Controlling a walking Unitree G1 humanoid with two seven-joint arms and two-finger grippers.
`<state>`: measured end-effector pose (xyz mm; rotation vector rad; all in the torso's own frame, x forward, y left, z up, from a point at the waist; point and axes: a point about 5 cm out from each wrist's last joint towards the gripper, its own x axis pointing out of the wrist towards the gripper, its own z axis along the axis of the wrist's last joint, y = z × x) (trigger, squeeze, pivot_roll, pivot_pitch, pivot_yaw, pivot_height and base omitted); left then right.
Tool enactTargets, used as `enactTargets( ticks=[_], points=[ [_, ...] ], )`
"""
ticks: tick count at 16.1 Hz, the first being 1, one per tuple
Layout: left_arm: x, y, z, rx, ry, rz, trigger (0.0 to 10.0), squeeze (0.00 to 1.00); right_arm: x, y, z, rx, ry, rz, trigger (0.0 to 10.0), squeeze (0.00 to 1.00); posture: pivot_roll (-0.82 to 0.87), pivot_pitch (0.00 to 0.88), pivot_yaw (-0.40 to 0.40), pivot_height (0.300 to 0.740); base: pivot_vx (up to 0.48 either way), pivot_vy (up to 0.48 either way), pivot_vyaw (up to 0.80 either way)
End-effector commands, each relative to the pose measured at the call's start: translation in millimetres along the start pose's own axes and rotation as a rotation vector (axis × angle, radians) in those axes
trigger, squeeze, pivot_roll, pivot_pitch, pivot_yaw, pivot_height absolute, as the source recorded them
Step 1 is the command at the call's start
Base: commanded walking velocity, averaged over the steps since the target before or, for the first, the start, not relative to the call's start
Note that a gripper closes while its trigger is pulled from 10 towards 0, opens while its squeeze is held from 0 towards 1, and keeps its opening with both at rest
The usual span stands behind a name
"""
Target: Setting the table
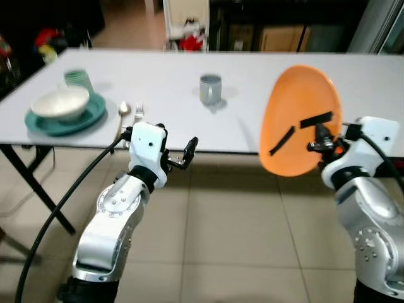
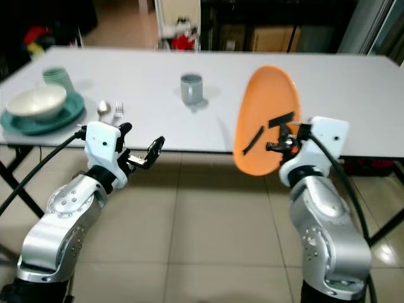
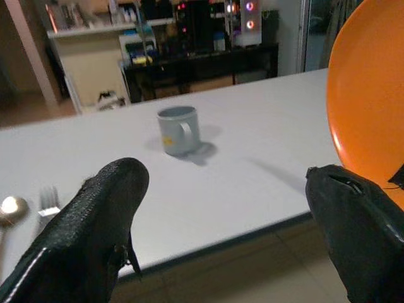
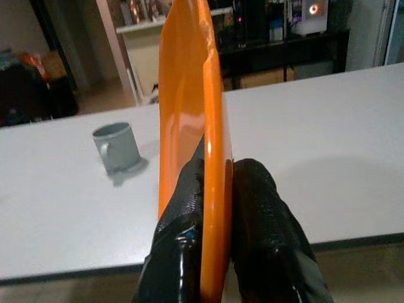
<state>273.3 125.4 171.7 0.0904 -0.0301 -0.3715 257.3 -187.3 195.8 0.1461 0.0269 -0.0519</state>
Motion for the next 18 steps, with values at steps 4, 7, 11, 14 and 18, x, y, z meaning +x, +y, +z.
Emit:
enactTargets(
  ticks=[4, 7, 11, 14, 18],
  points=[
    [-1.5, 3.6, -2.5, 0.002, 0.013, 0.018, 10.0, 0.00, 1.0, 9.9, 6.4, 0.034, -0.028, 0.061, 10.0, 0.00, 0.05, 0.000, 0.016, 0.740, 0.280, 0.000, -0.40],
    [-2.7, 1.4, -4.9, -0.009, 0.017, 0.024, 10.0, 0.00, 4.0, 5.3, 7.7, 0.064, -0.028, 0.052, 10.0, 0.00, 0.05, 0.000, 0.008, 0.740, 0.282, 0.000, 0.00],
    [-4.5, 5.5, -5.8, -0.007, 0.021, 0.042, 10.0, 0.00, 7.5, 4.8, 9.2, 0.068, -0.026, 0.076, 10.0, 0.00, 0.06, 0.000, 0.002, 0.740, 0.293, 0.000, 0.00],
    [-6.3, 6.6, -6.1, -0.008, 0.022, 0.052, 10.0, 0.00, 7.5, 7.5, 7.1, 0.073, -0.015, 0.087, 10.0, 0.00, 0.06, 0.000, -0.002, 0.740, 0.306, 0.000, 0.00],
    [-6.4, 5.2, -6.8, -0.012, 0.026, 0.049, 10.0, 0.00, 8.4, 6.7, 5.8, 0.084, -0.004, 0.091, 10.0, 0.00, 0.06, 0.000, -0.002, 0.740, 0.307, 0.000, 0.00]
  ],
)
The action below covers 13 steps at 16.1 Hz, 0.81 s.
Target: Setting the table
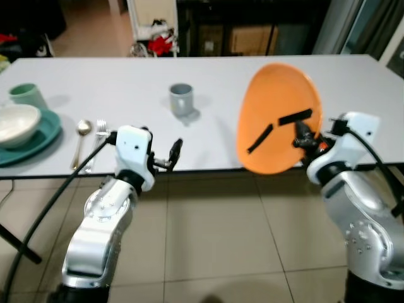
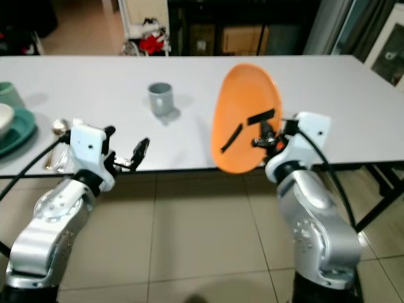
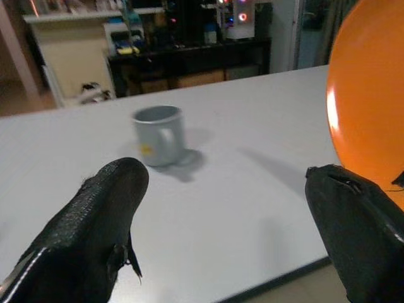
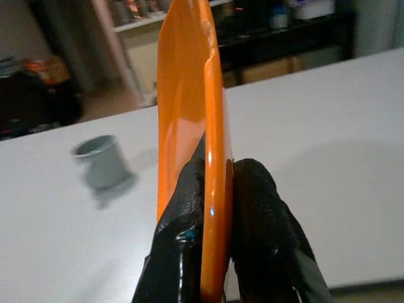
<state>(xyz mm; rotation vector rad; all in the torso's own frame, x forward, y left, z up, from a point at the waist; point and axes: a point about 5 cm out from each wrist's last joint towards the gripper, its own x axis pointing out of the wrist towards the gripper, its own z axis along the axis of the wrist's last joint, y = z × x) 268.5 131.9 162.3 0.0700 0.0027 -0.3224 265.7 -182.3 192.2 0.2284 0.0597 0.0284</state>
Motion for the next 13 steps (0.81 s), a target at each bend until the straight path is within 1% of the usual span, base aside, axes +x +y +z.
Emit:
enactTargets(
  ticks=[1, 13],
  points=[
    [0.7, 1.4, 3.0, 0.012, -0.005, 0.001, 10.0, 0.00, 0.4, 2.5, 9.8, 0.005, -0.042, 0.017, 10.0, 0.00, 0.06, 0.000, -0.003, 0.740, 0.304, 0.000, 0.00],
    [-3.2, 5.5, 4.1, 0.022, -0.007, 0.007, 10.0, 0.00, 5.4, 6.8, 3.4, 0.021, -0.014, 0.052, 10.0, 0.00, 0.09, 0.000, -0.015, 0.740, 0.306, 0.000, 0.00]
  ],
)
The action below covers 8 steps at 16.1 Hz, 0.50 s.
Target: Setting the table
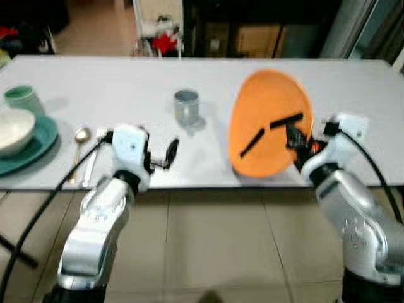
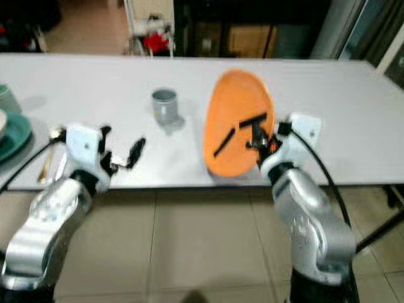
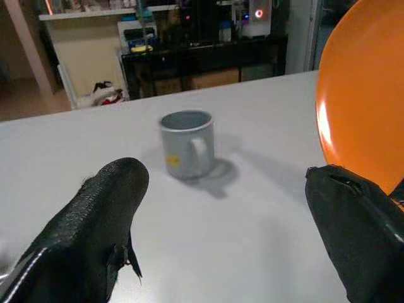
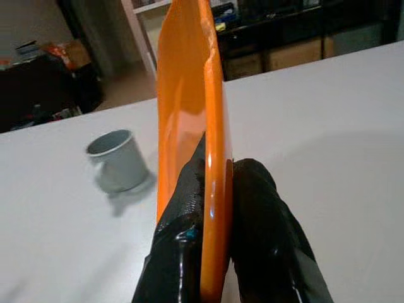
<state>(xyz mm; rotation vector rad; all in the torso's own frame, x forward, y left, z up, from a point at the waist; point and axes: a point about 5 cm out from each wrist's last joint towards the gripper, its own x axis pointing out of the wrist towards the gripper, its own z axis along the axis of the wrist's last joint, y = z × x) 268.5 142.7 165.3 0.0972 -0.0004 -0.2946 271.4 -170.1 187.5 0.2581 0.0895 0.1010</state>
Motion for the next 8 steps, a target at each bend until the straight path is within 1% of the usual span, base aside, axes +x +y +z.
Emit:
enactTargets(
  ticks=[1, 5, 8],
  points=[
    [-0.2, -5.0, 2.0, -0.004, -0.010, -0.021, 10.0, 0.00, -1.5, -3.3, 10.0, -0.007, -0.050, -0.016, 10.0, 0.00, 0.09, 0.000, -0.016, 0.740, 0.304, 0.000, 0.00],
    [-2.3, -5.3, 1.5, -0.005, -0.007, -0.024, 10.0, 0.00, -1.4, -1.8, 8.7, -0.006, -0.044, -0.009, 10.0, 0.00, 0.10, 0.000, -0.016, 0.740, 0.307, 0.000, 0.00],
    [-1.0, -6.9, 2.3, -0.003, -0.008, -0.031, 10.0, 0.00, -1.2, -2.0, 8.0, -0.004, -0.041, -0.008, 10.0, 0.00, 0.10, 0.000, -0.019, 0.740, 0.306, 0.000, 0.00]
  ],
)
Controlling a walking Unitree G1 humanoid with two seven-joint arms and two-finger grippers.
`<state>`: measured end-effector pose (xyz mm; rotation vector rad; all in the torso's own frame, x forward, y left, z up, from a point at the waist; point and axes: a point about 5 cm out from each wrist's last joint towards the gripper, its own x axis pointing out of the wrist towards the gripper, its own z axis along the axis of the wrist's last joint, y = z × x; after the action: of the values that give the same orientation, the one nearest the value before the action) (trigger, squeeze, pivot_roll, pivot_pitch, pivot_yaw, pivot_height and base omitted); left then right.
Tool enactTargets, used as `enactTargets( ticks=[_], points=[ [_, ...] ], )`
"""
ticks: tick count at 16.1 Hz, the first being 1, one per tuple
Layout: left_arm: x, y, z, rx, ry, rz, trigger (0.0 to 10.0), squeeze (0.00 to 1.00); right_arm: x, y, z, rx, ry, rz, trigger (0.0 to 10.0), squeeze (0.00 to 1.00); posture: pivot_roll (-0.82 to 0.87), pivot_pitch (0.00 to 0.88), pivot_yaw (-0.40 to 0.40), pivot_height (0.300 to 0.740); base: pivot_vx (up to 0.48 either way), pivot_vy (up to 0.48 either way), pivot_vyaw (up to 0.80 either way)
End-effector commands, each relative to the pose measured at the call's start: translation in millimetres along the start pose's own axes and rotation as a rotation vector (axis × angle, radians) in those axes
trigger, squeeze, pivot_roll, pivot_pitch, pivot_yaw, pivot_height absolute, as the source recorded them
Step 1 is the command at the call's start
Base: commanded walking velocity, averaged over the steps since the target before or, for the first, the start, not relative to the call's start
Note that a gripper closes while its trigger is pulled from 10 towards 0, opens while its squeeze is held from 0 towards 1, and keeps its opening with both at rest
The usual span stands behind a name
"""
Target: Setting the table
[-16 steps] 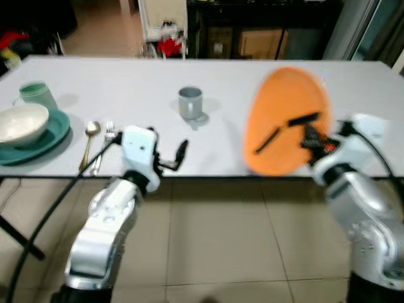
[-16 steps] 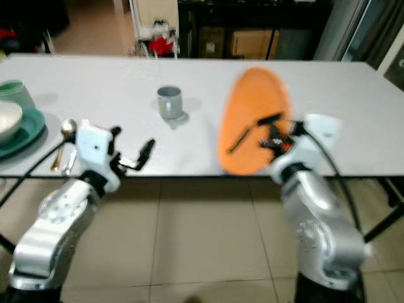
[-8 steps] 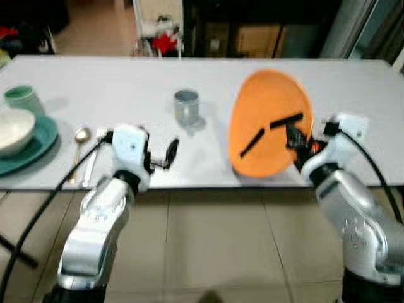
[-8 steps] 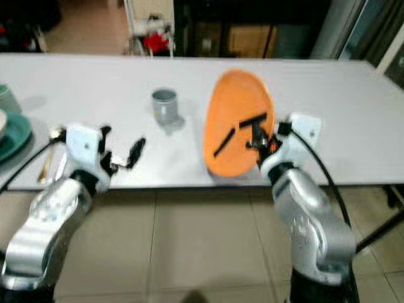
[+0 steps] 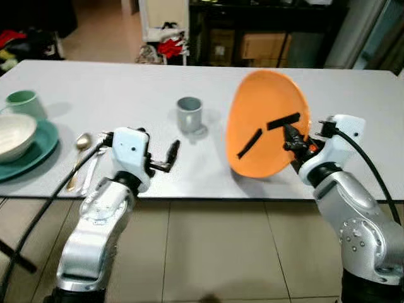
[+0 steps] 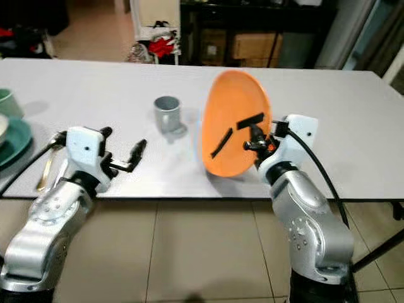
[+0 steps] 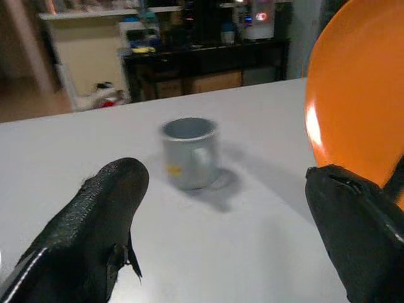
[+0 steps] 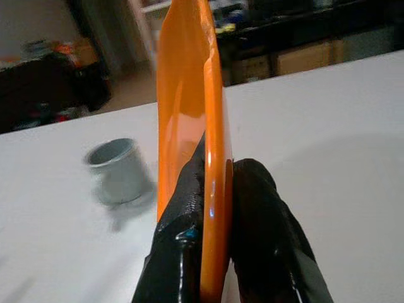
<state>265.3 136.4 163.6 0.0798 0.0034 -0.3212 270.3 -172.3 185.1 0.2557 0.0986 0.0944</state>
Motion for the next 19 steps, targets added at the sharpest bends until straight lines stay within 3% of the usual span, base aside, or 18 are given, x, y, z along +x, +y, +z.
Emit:
enactTargets(
  ticks=[1, 14, 16, 19],
  points=[
    [0.6, 0.1, 4, 0.015, -0.009, -0.005, 10.0, 0.00, 0.4, 0.7, 10, -0.002, -0.048, 0.001, 10.0, 0.00, 0.10, 0.000, -0.019, 0.740, 0.307, 0.000, 0.00],
    [2.6, 0.0, 4, 0.022, 0.000, -0.028, 10.0, 0.00, 3.9, -3.4, 3, 0.022, 0.011, -0.028, 10.0, 0.00, 0.10, 0.000, -0.003, 0.740, 0.304, 0.000, 0.00],
    [1.4, -3.9, 1, 0.033, 0.022, -0.077, 10.0, 0.00, 5.5, -7.2, -2, 0.072, 0.052, -0.050, 10.0, 0.00, 0.10, 0.000, -0.004, 0.740, 0.000, 0.000, 0.00],
    [-4.6, -8.3, -1, 0.016, 0.048, -0.147, 10.0, 0.00, 5.1, -17.9, -12, 0.218, 0.126, -0.114, 10.0, 0.00, 0.11, 0.000, -0.007, 0.740, 0.000, 0.000, 0.00]
  ],
)
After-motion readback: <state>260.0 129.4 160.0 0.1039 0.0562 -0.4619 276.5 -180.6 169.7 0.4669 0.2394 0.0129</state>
